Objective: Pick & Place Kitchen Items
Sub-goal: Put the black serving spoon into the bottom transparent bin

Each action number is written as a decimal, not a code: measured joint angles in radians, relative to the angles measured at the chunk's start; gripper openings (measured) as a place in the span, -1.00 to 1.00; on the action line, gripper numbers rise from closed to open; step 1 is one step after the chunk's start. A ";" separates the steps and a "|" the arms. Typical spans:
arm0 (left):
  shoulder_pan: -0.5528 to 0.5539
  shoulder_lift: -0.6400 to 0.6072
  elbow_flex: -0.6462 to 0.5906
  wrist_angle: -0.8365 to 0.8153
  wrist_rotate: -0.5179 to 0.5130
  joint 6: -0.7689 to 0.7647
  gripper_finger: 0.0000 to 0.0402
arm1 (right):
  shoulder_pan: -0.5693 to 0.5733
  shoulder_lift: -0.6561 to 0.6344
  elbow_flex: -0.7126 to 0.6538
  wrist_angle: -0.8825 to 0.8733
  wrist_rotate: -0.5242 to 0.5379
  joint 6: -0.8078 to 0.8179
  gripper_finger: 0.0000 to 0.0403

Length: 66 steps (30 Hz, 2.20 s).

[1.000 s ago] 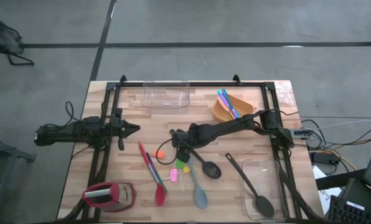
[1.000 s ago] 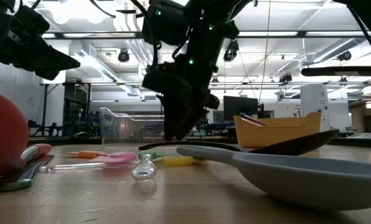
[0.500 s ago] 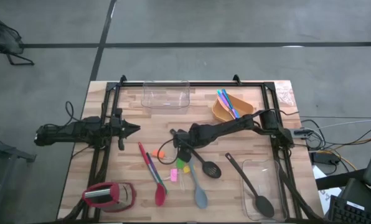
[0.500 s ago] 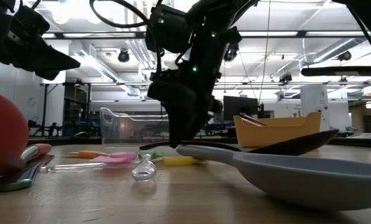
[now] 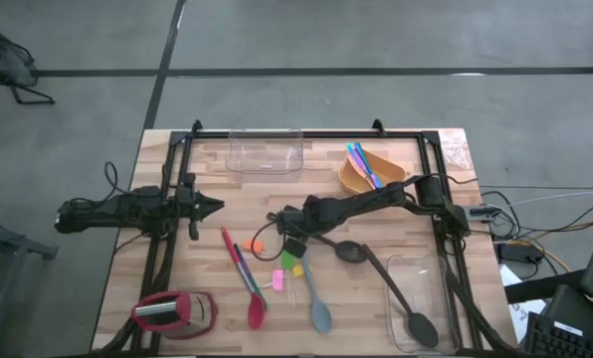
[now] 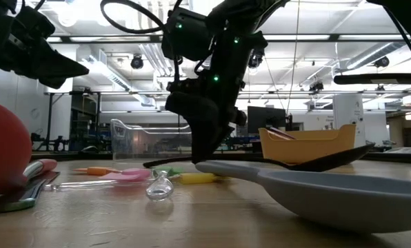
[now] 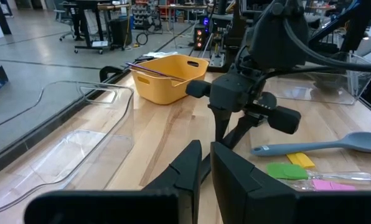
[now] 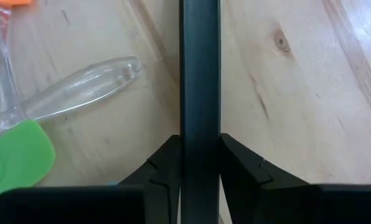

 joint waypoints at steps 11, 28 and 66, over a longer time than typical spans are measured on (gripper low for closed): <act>0.000 0.000 0.000 0.000 0.000 0.000 -0.78 | 0.000 -0.005 0.029 0.004 0.000 0.001 -0.53; 0.000 0.000 0.000 -0.002 0.000 0.000 -0.78 | 0.009 -0.112 0.275 -0.117 0.000 -0.036 -0.58; 0.000 0.001 0.000 -0.001 0.000 0.000 -0.78 | 0.607 -0.322 0.236 -0.853 0.475 0.940 -0.58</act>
